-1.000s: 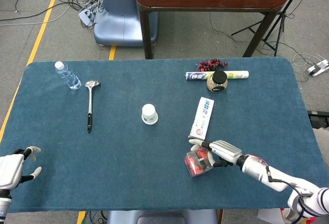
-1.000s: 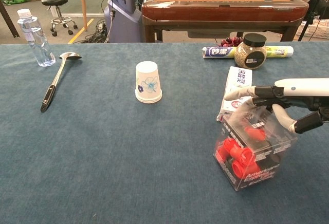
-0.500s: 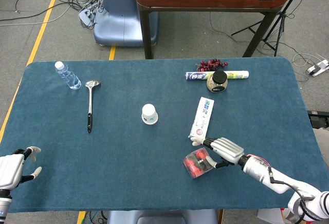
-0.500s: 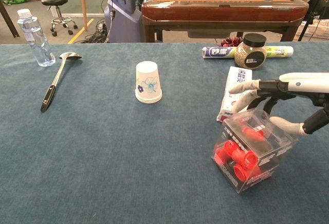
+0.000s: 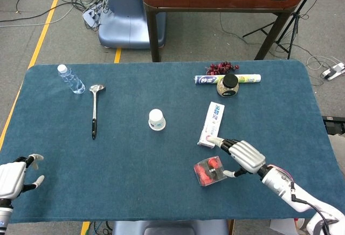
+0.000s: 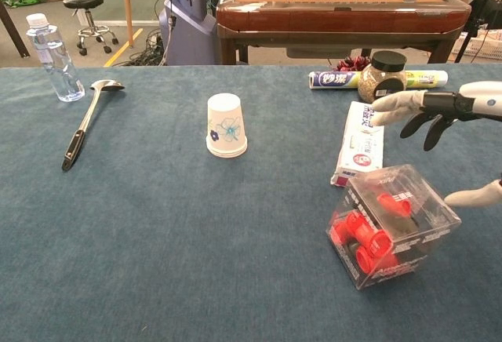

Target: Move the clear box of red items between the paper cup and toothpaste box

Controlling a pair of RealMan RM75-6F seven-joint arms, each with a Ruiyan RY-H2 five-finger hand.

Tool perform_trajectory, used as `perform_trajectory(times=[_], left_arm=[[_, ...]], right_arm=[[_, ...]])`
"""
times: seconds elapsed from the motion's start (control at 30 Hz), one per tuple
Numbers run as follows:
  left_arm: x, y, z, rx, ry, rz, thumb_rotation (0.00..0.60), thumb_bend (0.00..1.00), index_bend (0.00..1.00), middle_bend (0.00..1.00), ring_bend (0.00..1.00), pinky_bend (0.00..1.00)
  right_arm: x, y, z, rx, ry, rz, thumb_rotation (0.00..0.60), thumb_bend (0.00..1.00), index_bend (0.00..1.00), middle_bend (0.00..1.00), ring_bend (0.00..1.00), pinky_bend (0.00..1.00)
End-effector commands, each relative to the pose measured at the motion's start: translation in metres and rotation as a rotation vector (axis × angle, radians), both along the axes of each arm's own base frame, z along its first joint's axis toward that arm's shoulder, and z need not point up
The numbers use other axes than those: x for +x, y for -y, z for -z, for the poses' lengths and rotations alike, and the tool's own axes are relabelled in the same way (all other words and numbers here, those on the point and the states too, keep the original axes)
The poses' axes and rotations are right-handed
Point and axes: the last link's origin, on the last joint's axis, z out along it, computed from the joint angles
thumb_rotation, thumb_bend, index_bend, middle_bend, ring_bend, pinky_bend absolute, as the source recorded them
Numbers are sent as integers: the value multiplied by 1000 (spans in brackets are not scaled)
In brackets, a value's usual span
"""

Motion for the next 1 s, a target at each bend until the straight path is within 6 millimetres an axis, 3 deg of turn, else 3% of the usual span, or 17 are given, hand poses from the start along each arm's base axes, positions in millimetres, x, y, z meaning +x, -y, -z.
perform_trajectory(times=[0.03, 0.27, 0.4, 0.67, 1.0], left_arm=[[0, 0, 0, -1, 0, -1, 600, 264, 359, 501, 390, 570], [-1, 0, 0, -2, 1, -5, 600, 264, 359, 501, 389, 570], [-1, 0, 1, -3, 1, -5, 600, 264, 359, 501, 389, 570], [0, 0, 0, -2, 4, -5, 600, 263, 359, 501, 390, 570], [0, 0, -1, -1, 8, -5, 600, 264, 359, 501, 390, 570]], right_arm=[[2, -4, -6, -10, 9, -15, 600, 0, 0, 97, 171, 305], [2, -21, -14, -29, -24, -73, 600, 0, 0, 92, 135, 305], [0, -31, -10, -55, -83, -120, 600, 0, 0, 44, 43, 238], [3, -46, 15, -169, -192, -244, 600, 0, 0, 0, 0, 77], [9, -45, 47, -276, -232, -368, 600, 0, 0, 0, 0, 20]])
